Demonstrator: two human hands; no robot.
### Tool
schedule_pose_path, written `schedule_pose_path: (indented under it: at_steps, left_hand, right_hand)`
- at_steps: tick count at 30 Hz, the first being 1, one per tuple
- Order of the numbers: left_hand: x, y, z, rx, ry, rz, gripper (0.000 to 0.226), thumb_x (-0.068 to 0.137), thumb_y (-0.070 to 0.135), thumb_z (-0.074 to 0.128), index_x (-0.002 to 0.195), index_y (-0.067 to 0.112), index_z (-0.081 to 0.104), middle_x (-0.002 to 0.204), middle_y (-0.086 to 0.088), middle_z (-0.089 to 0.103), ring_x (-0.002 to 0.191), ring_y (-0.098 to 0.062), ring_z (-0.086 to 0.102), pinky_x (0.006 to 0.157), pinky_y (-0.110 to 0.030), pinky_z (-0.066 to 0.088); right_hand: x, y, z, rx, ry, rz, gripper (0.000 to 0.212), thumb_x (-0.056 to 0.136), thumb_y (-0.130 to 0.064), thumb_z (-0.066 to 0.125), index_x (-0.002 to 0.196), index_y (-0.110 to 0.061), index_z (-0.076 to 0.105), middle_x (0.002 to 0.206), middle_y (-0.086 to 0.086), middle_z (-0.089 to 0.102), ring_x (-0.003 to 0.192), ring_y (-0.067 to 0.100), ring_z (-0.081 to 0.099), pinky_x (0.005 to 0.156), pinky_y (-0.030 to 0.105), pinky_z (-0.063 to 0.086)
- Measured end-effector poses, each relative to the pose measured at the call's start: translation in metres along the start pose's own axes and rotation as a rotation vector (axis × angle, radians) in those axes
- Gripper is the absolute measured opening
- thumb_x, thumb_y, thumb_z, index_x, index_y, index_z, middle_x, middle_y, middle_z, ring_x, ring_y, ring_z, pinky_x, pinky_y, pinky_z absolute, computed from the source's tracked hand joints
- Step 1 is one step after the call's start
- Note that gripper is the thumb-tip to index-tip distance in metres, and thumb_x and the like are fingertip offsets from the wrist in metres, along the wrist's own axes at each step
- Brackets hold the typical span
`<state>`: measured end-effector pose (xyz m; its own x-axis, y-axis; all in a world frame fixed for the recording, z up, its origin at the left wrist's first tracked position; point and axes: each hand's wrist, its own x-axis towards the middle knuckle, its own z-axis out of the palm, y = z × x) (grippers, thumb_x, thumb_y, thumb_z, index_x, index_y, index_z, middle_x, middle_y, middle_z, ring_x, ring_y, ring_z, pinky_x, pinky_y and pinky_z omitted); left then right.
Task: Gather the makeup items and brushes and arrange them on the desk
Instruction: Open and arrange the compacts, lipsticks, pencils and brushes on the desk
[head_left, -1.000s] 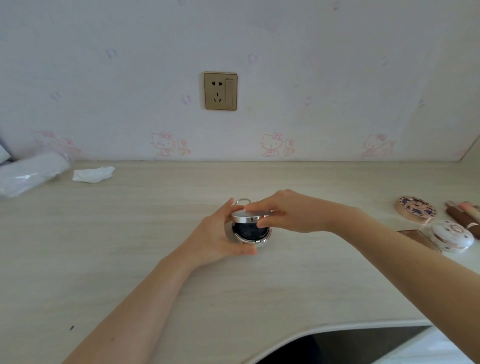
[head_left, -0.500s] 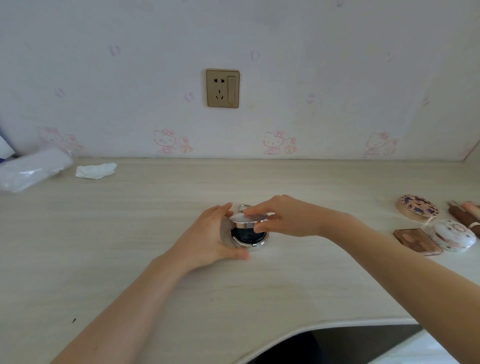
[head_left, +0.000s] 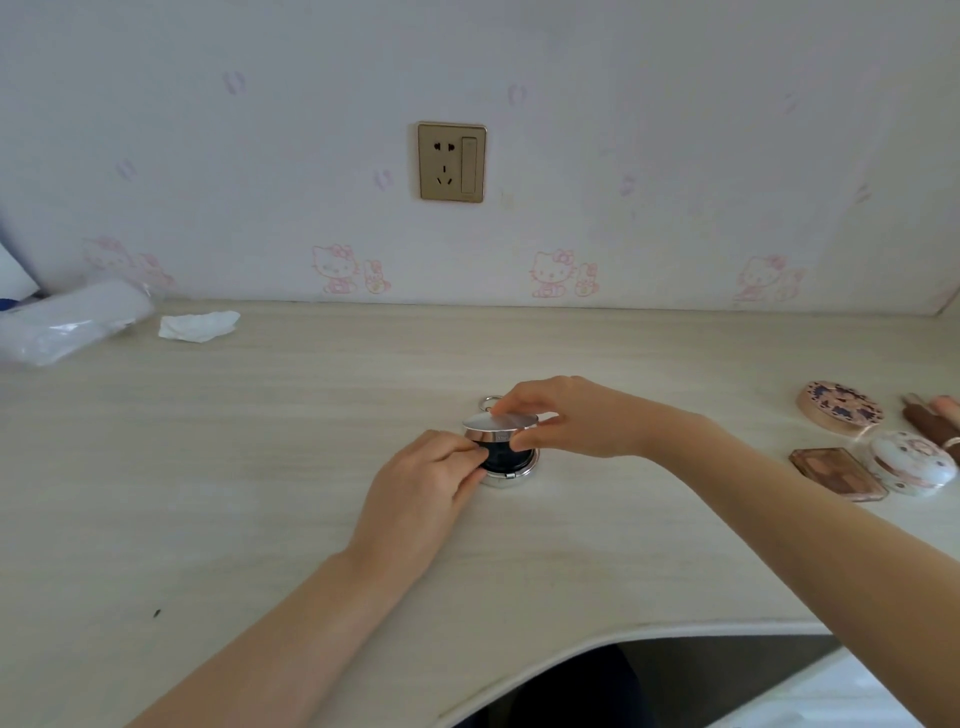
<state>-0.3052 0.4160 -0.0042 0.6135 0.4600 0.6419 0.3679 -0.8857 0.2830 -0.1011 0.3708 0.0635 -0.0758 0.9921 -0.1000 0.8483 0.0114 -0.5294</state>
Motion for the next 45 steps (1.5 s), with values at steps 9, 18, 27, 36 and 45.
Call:
schedule_pose_path:
  at_steps: [9,18,27,36,45]
  left_hand:
    - [-0.001,-0.002,0.002,0.038,-0.065,0.019,0.018,0.073,0.009,0.081,0.09,0.008,0.077,0.097,-0.003,0.074,0.088,-0.021,0.071,0.065,-0.038,0.06]
    - [0.0,-0.003,0.0,0.025,-0.081,0.007,0.017,0.073,0.014,0.081,0.09,0.01,0.077,0.097,-0.001,0.073,0.086,-0.019,0.07,0.063,-0.035,0.059]
    - [-0.001,-0.006,0.002,0.012,-0.075,-0.011,0.017,0.074,0.016,0.081,0.09,0.012,0.076,0.097,0.002,0.072,0.087,-0.016,0.069,0.062,-0.034,0.059]
    - [-0.001,-0.005,0.001,-0.048,-0.069,-0.096,0.03,0.075,0.016,0.08,0.103,0.009,0.073,0.103,-0.001,0.07,0.097,-0.02,0.066,0.08,-0.034,0.056]
    - [-0.004,-0.012,0.006,-0.063,-0.146,-0.298,0.044,0.083,0.047,0.065,0.123,0.028,0.059,0.127,0.007,0.059,0.126,-0.007,0.045,0.094,-0.023,0.041]
  right_hand:
    - [0.003,0.002,-0.001,-0.069,-0.019,-0.009,0.028,0.092,-0.035,0.058,0.12,-0.029,0.059,0.101,-0.022,0.057,0.112,0.008,0.053,0.099,0.028,0.041]
    - [0.012,-0.002,-0.011,0.019,-0.019,0.019,0.028,0.099,-0.03,0.048,0.12,-0.025,0.065,0.064,-0.033,0.056,0.06,-0.009,0.049,0.06,0.005,0.036]
    - [0.013,-0.006,-0.017,0.162,-0.089,0.07,0.028,0.096,-0.03,0.052,0.122,-0.03,0.064,0.101,-0.015,0.068,0.098,0.009,0.061,0.09,0.028,0.052]
    - [-0.009,0.01,0.018,0.098,0.236,0.131,0.056,0.094,-0.041,0.052,0.144,-0.019,0.037,0.137,-0.006,0.052,0.129,0.011,0.047,0.103,0.026,0.038]
    - [-0.033,0.01,0.064,0.047,0.418,0.075,0.05,0.091,-0.038,0.06,0.13,-0.011,0.045,0.126,-0.007,0.061,0.109,0.019,0.056,0.082,0.02,0.039]
